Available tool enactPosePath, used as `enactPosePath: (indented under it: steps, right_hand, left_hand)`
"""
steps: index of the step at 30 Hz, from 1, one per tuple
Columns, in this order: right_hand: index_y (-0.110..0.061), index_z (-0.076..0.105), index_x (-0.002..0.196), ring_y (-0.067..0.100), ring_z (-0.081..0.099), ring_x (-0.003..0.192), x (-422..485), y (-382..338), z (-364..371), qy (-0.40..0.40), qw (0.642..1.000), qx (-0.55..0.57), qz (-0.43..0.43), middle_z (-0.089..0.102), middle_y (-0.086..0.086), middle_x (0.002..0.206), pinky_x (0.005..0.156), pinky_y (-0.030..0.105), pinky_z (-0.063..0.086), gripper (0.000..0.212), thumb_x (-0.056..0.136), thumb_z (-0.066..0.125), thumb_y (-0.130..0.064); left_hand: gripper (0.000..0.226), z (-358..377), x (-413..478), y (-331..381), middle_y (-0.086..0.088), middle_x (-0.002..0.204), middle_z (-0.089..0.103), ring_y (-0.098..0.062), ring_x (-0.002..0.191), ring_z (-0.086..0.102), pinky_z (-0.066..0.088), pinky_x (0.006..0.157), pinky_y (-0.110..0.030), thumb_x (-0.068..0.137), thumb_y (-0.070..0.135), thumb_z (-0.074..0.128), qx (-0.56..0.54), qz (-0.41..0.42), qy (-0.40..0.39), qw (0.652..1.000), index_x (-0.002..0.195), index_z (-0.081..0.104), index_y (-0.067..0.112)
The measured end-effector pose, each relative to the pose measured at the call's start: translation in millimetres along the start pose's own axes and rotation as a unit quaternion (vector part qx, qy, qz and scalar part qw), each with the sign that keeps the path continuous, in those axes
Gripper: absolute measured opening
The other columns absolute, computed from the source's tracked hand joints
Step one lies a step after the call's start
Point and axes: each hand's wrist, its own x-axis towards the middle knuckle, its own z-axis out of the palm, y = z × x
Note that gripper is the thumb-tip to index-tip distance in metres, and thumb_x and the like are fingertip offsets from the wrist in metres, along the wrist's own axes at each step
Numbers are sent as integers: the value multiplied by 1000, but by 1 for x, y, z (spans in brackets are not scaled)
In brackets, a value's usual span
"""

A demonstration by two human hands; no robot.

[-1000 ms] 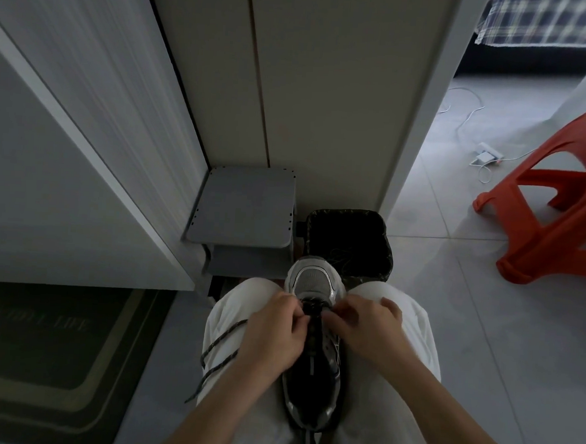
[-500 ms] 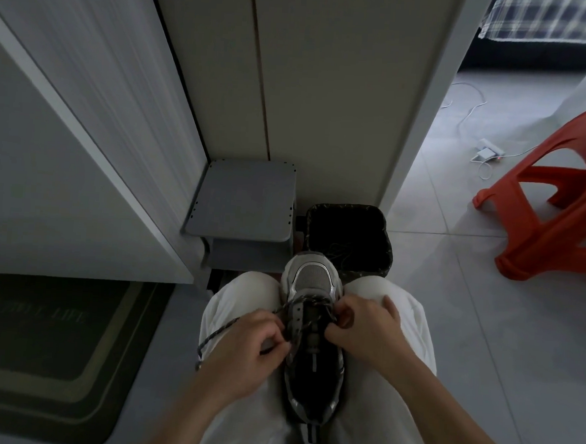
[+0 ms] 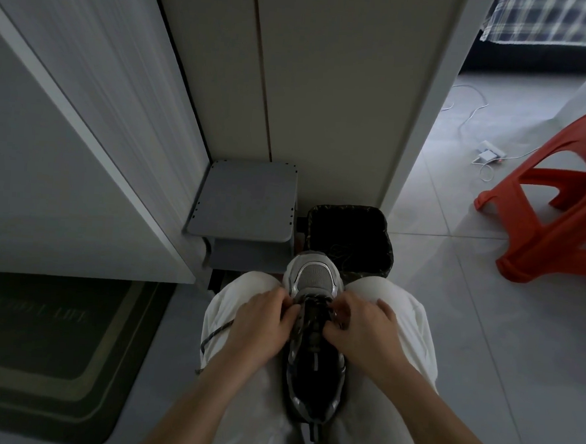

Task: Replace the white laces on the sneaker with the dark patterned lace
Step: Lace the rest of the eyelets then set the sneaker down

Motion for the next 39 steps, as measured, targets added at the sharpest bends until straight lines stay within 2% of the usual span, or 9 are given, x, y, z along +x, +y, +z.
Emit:
enactPosePath:
  steps: [4,8,15,19,22,27,31,35,39]
  right_hand:
    - [-30,50,91,9,59,88,2,3,4,-8,1000,-12,7,58,-14,80,105,30,17,28,71,58,-47]
    - [-28,56,92,10,60,87,3,6,2,-15,1000,11,6,63,-13,80,101,27,15,26,72,61,-43]
    - [-31,55,89,9,61,85,0,6,2,-8,1000,-2,1,64,-13,75,103,28,13,25,72,57,-49]
    - [-31,50,87,10,61,84,0,3,1,-16,1000,-22,6,63,-13,73,110,36,19,30,71,54,-56]
    - [-30,47,92,13,61,89,-1,0,-2,-49,996,-70,10,63,-11,79,109,37,20,46,67,49,-68]
    - [-28,53,99,14,62,93,1,0,-8,-49,997,-61,-5,67,-10,84,106,35,23,34,75,51,-52]
    - [-33,59,108,8,57,79,7,-7,-20,-30,994,66,-85,56,-15,84,83,28,43,32,79,64,-45]
    - [-23,63,76,5,48,60,16,-38,-31,-10,965,174,-196,51,-11,66,57,22,41,8,84,66,-23]
    - [-33,62,69,0,44,41,37,-54,-61,58,942,310,-115,56,-16,50,42,8,31,21,87,65,-23]
  left_hand:
    - [33,3,-10,9,13,97,49,-7,89,47,44,76,-27,81,56,52,26,82,30,996,97,51,27]
    - [14,5,-14,14,10,99,47,-11,91,48,43,73,-26,88,36,54,63,118,32,990,88,52,22]
    - [16,-7,-19,12,8,87,48,-9,82,51,46,75,-30,86,23,60,-44,90,-51,994,74,50,18]
    - [20,-7,-4,12,6,84,57,-9,72,57,47,66,-28,87,37,57,-63,6,-10,998,81,55,18]
    - [31,-1,1,9,6,91,56,-15,78,58,42,66,-27,82,50,58,-24,-50,-48,997,93,47,23]
    - [30,-5,2,3,0,105,52,-23,88,59,45,73,-32,93,43,46,64,-38,-60,995,101,56,16]
    - [29,-35,-2,11,6,60,56,-2,54,51,39,52,-18,89,39,55,-32,-5,-75,997,64,52,24]
    - [29,-81,1,42,-3,59,60,-19,54,56,51,58,-37,82,51,57,-184,60,-84,977,70,63,26]
    - [18,-108,10,29,14,63,66,-1,55,57,46,54,-17,92,19,57,-250,77,-25,965,79,66,27]
